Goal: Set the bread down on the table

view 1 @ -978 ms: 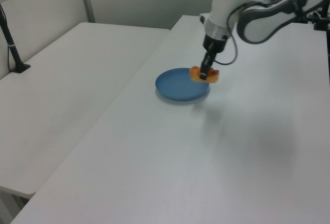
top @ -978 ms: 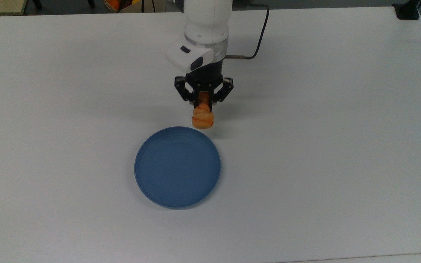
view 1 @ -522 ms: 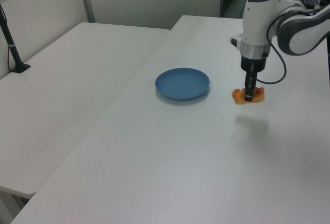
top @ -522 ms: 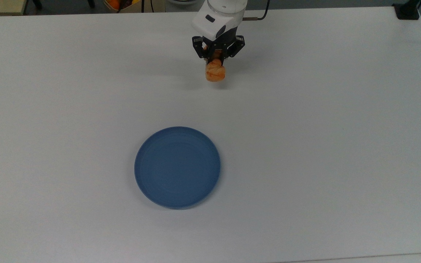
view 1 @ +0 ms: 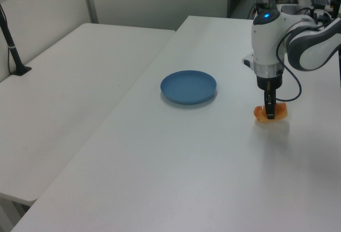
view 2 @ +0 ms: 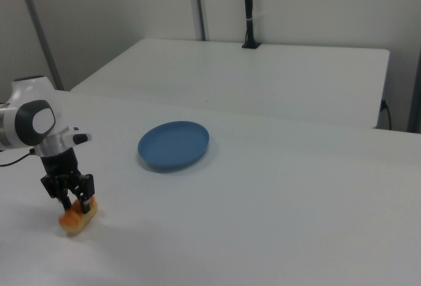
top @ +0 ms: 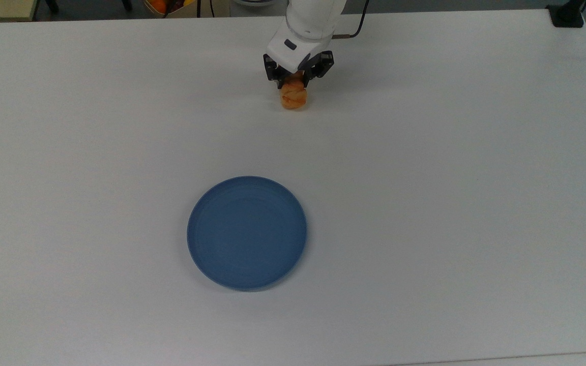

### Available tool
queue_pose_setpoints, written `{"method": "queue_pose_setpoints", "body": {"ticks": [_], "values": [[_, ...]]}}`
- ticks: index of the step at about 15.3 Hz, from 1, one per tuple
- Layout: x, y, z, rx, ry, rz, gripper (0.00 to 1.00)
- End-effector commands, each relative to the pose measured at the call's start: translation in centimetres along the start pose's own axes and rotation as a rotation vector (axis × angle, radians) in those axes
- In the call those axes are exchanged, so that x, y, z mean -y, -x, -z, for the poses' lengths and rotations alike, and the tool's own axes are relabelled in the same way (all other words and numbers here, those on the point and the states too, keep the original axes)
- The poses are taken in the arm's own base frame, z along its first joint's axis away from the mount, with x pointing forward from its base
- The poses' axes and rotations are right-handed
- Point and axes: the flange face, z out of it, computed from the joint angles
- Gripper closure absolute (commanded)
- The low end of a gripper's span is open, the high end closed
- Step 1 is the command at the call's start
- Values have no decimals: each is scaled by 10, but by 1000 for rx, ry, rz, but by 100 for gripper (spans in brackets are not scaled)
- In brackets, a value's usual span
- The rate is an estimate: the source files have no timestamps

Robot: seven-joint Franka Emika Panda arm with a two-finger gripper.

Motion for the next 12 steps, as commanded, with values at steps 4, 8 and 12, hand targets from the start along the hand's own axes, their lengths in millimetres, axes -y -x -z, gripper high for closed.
{"method": "queue_pose_setpoints", "body": {"ticks": [4,8,12], "values": [[-4,-5,30,35,36,17,0],[-39,-33,90,-51,21,-54,0],[-101,-43,159,-99,-6,-176,0]]}}
